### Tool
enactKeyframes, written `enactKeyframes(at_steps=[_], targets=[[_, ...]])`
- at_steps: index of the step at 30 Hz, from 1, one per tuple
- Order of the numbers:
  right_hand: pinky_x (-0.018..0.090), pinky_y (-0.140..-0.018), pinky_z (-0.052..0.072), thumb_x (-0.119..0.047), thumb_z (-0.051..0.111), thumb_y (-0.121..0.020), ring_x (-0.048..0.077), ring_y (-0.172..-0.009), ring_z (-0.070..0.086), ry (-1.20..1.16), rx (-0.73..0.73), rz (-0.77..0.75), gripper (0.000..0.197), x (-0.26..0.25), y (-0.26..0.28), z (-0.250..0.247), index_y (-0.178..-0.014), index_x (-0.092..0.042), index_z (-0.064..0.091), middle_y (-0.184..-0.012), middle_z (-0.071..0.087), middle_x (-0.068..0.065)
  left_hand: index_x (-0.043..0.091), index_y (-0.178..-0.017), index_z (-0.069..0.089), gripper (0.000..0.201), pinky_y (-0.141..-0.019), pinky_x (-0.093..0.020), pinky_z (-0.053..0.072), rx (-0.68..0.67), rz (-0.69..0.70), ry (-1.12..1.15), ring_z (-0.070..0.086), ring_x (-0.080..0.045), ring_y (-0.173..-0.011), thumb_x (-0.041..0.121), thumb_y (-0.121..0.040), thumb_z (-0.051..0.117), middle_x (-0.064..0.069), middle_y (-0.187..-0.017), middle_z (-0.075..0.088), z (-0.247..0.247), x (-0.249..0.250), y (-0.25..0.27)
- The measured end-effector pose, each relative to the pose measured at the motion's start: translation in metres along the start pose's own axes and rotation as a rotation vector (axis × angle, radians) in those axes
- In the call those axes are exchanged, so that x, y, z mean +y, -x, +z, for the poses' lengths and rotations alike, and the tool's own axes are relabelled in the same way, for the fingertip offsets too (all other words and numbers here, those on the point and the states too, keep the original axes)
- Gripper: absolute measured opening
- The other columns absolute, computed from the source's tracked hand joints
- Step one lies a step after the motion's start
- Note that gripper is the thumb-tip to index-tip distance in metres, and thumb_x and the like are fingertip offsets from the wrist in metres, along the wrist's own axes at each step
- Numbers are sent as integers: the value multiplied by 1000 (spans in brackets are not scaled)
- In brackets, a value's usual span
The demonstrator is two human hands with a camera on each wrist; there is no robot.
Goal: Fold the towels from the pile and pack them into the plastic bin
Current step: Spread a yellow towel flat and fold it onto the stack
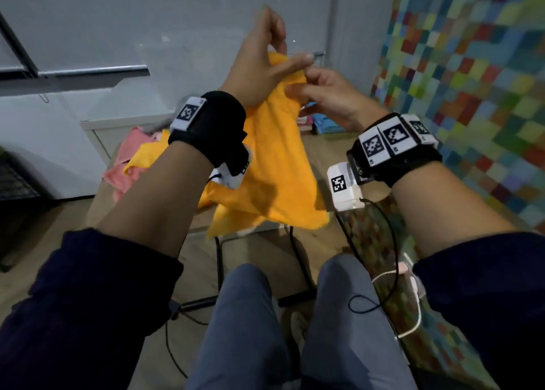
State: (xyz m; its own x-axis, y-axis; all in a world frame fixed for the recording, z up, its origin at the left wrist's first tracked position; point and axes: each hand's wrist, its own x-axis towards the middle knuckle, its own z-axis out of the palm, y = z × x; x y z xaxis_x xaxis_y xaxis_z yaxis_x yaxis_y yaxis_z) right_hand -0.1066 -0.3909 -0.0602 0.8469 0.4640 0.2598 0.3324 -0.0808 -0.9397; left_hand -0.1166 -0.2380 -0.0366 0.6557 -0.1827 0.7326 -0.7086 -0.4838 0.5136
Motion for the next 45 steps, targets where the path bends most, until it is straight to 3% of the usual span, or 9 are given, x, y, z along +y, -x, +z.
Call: enactKeyframes(at_steps=[6, 9, 15, 19, 24, 29, 32, 39, 45], targets=[[31, -66, 39, -26, 68, -54, 22, -73, 50, -6, 243, 64, 25, 9, 19, -17, -75, -15, 58, -76, 54, 8, 15, -94, 41, 61, -72, -10, 42, -54, -142, 27, 50, 3, -74, 49, -59, 77, 10, -86, 46, 23, -8, 20], [34, -73, 44, -21, 65, -59, 22, -81, 55, -12, 308, 139, 14, 13, 24, -25, -72, -18, 61, -77, 59, 6, 21, -77, 52, 32, -56, -12, 41, -179, -408, 28, 50, 10, -52, 39, -70, 78, 6, -68, 54, 28, -26, 35], [24, -73, 56, -35, 63, -82, 11, -78, 69, -327, 26, 351, 24, 18, 29, -29, -97, -17, 63, -87, 72, 1, 19, -67, 50, 29, -52, -10, 30, -125, -346, 129, 40, 8, -49, 17, -95, 52, 7, -60, 41, 40, -20, 40], [24, -75, 51, -11, 60, -87, 11, -81, 62, -24, -33, 298, 9, 16, 22, -35, -93, -18, 62, -90, 65, 1, 25, -70, 55, 20, -66, -14, 39, -102, -346, 130, 49, 5, -64, 24, -89, 62, 10, -70, 55, 40, -22, 33], [11, -56, 46, -23, 68, -84, 4, -72, 55, 282, 277, 208, 18, 4, 9, -65, -99, -15, 65, -79, 60, -6, 17, -84, 61, 4, -72, -32, 45, -276, -391, -182, 55, -10, -76, 20, -85, 58, -4, -82, 62, 23, -40, 37], [28, -74, 45, -41, 74, -76, 18, -90, 56, 785, -66, 471, 38, 11, 2, -87, -104, -18, 60, -96, 58, -2, 24, -101, 63, 34, -86, -44, 49, -117, -456, -369, 60, -31, -104, 22, -75, 42, -10, -109, 66, -5, -55, 22], [28, -61, 38, -31, 73, -80, 21, -84, 50, 1015, -51, 487, 24, 39, -4, -95, -82, -14, 56, -86, 54, 3, 19, -107, 61, 29, -85, -38, 46, -157, -500, -493, 58, -35, -107, 13, -82, 46, -16, -114, 63, -18, -64, 21], [26, -44, 30, -3, 49, -88, 22, -63, 48, 966, 391, 473, 18, 69, -8, -91, -72, -8, 55, -68, 50, 6, 13, -126, 56, 36, -92, -43, 41, -200, -641, -854, 50, -39, -116, 9, -95, 41, -22, -126, 54, -23, -107, 50], [26, -42, 43, -2, 39, -89, 24, -49, 53, 476, 460, 614, 14, 64, -36, -82, -83, -1, 51, -63, 53, 13, 4, -108, 67, 28, -88, -41, 45, 125, -777, -586, 55, -37, -111, 7, -89, 47, -23, -115, 62, -35, -120, 34]])
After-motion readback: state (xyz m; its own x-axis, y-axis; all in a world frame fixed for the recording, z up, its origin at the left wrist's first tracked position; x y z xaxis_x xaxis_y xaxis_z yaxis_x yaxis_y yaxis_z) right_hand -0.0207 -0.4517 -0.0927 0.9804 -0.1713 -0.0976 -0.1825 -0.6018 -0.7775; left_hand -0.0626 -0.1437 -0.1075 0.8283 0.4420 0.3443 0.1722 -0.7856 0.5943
